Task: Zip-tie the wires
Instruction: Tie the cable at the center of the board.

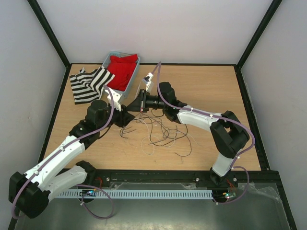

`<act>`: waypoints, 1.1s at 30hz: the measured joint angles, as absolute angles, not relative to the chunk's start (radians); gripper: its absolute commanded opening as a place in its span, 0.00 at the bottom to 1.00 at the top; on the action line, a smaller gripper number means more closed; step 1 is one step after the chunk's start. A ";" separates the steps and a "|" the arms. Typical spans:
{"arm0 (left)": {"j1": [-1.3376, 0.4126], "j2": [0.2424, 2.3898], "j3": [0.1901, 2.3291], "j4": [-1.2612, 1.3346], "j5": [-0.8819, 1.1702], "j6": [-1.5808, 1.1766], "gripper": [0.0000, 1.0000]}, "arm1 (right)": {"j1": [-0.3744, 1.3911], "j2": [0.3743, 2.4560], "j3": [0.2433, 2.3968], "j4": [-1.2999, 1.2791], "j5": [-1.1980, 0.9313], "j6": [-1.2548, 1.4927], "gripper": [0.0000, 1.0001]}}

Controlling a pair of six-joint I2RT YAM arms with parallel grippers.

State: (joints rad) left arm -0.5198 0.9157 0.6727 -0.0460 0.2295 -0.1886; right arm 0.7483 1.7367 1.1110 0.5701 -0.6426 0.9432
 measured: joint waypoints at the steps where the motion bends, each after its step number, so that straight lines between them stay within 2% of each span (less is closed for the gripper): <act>1: -0.520 0.915 0.673 -0.043 0.232 -0.187 0.22 | 0.748 1.736 1.111 0.571 -0.642 0.944 0.00; 5: -0.520 0.918 0.673 -0.034 0.243 -0.187 0.05 | 0.749 1.735 1.111 0.571 -0.641 0.945 0.00; 7: -0.520 0.920 0.672 -0.031 0.249 -0.188 0.01 | 0.749 1.735 1.111 0.571 -0.640 0.946 0.00; 11: -0.520 0.918 0.651 0.000 0.255 -0.195 0.00 | 0.749 1.735 1.114 0.566 -0.640 0.944 0.00; 25: -0.518 0.865 0.526 0.145 0.260 -0.266 0.08 | 0.746 1.736 1.184 0.442 -0.642 0.907 0.00; 28: -0.519 0.865 0.517 0.153 0.262 -0.277 0.00 | 0.745 1.736 1.187 0.434 -0.643 0.907 0.00; 33: -0.519 0.866 0.509 0.162 0.263 -0.282 0.00 | 0.745 1.736 1.187 0.428 -0.643 0.905 0.00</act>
State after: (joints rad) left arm -0.5186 0.8661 0.5091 0.1623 0.2626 -0.2817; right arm 0.7452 1.7355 1.1866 0.4278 -0.6426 0.9051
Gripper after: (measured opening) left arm 0.005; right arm 0.014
